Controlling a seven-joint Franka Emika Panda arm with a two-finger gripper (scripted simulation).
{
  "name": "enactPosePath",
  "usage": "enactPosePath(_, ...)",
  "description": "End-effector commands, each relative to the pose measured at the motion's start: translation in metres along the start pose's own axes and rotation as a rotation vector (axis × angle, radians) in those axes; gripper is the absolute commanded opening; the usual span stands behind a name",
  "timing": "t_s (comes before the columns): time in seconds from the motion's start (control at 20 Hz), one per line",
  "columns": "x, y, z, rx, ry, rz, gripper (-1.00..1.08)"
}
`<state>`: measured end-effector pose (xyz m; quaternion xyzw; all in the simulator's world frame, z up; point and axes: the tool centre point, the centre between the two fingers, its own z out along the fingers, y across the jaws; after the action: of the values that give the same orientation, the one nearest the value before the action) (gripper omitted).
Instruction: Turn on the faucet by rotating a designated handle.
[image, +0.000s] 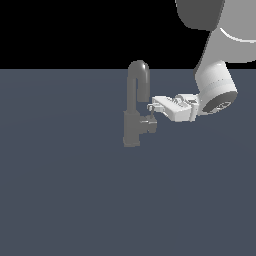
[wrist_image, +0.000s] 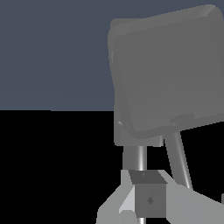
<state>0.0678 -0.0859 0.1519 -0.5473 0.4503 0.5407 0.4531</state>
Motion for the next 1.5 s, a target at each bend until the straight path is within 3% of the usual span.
enactPosePath(0.0, -0.002, 0.008, 0.0, -0.007, -0.005, 0.004, -1.0)
enactPosePath(0.35, -0.008, 0.011, 0.0, -0.004, 0.001, -0.007, -1.0)
enactPosePath(1.25, 0.023, 0.064, 0.0, -0.007, -0.004, 0.004, -1.0)
enactPosePath(1.35, 0.009, 0.053, 0.0, -0.007, 0.005, -0.025, -1.0)
enactPosePath(1.45, 0.023, 0.058, 0.0, -0.007, 0.003, -0.019, -1.0)
